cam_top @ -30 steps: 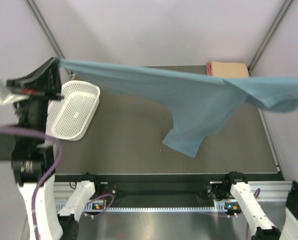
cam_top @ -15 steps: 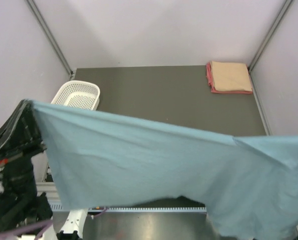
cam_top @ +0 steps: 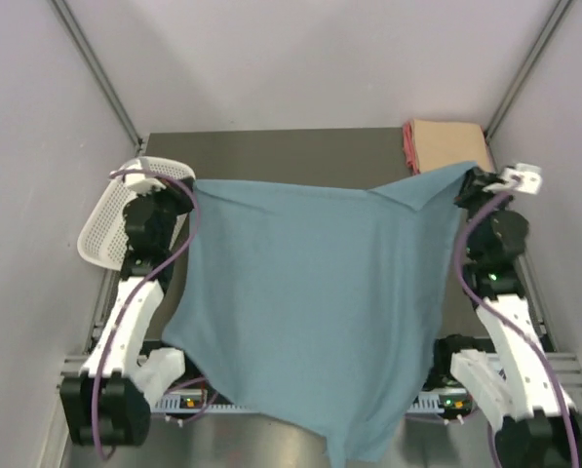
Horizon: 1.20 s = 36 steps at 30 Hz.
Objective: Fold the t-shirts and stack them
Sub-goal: Flatten the tshirt out
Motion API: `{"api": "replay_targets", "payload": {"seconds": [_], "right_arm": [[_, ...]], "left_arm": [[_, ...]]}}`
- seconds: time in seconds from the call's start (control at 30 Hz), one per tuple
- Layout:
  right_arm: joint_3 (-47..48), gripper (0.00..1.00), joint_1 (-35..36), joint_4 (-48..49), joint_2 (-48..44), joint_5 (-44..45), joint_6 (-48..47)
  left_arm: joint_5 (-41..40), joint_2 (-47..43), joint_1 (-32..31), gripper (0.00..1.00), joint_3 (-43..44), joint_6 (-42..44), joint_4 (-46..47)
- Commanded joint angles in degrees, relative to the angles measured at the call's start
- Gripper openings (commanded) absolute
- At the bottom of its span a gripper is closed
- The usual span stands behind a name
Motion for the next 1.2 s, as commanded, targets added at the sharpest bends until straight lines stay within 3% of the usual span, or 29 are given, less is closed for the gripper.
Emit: {"api": "replay_targets", "payload": {"seconds": [0.0, 0.13, 0.33, 0.57, 0.8, 0.97, 1.17], "right_arm": [[-5.40, 0.00, 0.13, 20.59, 10.24, 1.87, -0.47], [-5.77, 0.00, 1.36, 29.13, 24.24, 5.74, -3.72], [4.40, 0.00, 1.37, 29.50, 42.27, 5.74, -5.83], [20.32, 0.00, 1.28, 23.17, 59.92, 3.46, -6.72], [31.40, 0.00, 1.19, 17.11, 69.34, 2.23, -7.24], [39.31, 0.00, 1.19, 10.35, 72.61, -0.05, -10.06], [44.07, 0.00, 1.19, -1.25, 71.82, -2.34, -6.29]], "left_arm": [[-1.58, 9.33, -1.21, 0.00, -3.96, 0.94, 16.09], [-2.01, 31.26, -1.39, 0.00, -1.95, 2.35, 21.63], [-1.84, 50.29, -1.83, 0.00, 8.68, 0.94, 22.69], [-6.58, 59.54, -2.01, 0.00, 23.44, 2.61, 16.55], [-5.62, 67.28, -2.01, 0.00, 34.97, 3.67, 11.01], [-5.36, 70.88, -2.01, 0.00, 39.89, 3.67, 7.24], [-4.65, 73.00, -1.92, 0.00, 43.67, 4.54, 1.87]]}}
